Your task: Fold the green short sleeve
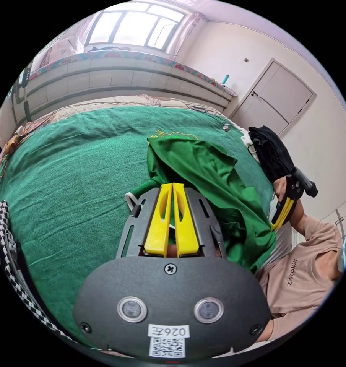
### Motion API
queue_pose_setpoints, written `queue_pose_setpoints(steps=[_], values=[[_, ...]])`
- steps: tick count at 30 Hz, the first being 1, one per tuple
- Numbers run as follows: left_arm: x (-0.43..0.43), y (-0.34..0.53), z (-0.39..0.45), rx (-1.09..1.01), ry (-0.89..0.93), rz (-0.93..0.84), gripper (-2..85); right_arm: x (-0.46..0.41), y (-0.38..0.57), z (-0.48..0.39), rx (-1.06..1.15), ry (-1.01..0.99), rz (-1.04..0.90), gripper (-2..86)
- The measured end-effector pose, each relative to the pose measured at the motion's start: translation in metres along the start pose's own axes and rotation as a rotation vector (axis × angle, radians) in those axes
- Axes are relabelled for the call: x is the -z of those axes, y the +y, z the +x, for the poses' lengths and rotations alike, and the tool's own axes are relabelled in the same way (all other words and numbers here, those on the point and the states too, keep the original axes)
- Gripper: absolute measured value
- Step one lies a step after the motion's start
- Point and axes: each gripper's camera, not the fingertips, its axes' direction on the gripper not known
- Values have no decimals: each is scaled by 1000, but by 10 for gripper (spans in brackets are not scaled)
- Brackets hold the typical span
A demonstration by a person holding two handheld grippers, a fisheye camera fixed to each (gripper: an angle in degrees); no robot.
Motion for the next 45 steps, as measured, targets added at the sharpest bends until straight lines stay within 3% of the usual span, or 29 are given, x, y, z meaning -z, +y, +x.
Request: queue_pose_setpoints(steps=[2, 4, 9, 11, 14, 17, 19, 22, 25, 29, 34, 39, 42, 45], values=[[-15, -8, 9, -18, -82, -74, -10, -12, 8, -9, -17, 50, -148, -7], [-26, -14, 17, -43, -145, -128, -10, 3, 18, -7, -63, 52, -96, 11], [-45, -28, 28, -70, -242, -205, -8, 76, 64, 11, -256, 182, 375, 63], [-45, -32, 24, -35, -199, -180, -3, 96, 86, 39, -450, 203, 589, 65], [-38, -33, 11, 45, -153, -92, 21, 94, 91, 74, -675, 232, 693, 73], [-35, -34, -4, 119, -57, -32, 140, 77, 65, 97, -730, 271, 688, 95], [-42, -35, -10, 139, -9, -46, 161, 61, 43, 112, -763, 295, 621, 106], [-65, -42, -9, 135, -18, -137, 137, 29, 11, 137, -834, 374, 406, 85], [-77, -50, 6, 88, -189, -193, 56, 16, 4, 146, -843, 416, 267, 15], [-77, -56, 17, 45, -217, -228, 10, 66, 44, 127, -875, 416, 390, -2], [-64, -54, 6, 105, -76, -124, 2, 123, 136, 88, -983, 445, 443, -10], [-55, -47, -7, 186, -110, -102, 11, 154, 221, 47, -1018, 350, 575, -15], [-41, -48, 6, 150, -139, -29, 29, 164, 268, 32, -1205, 408, 676, -15], [-28, -53, 42, -30, -137, 107, 68, 162, 310, 26, -1511, 503, 662, -13]])
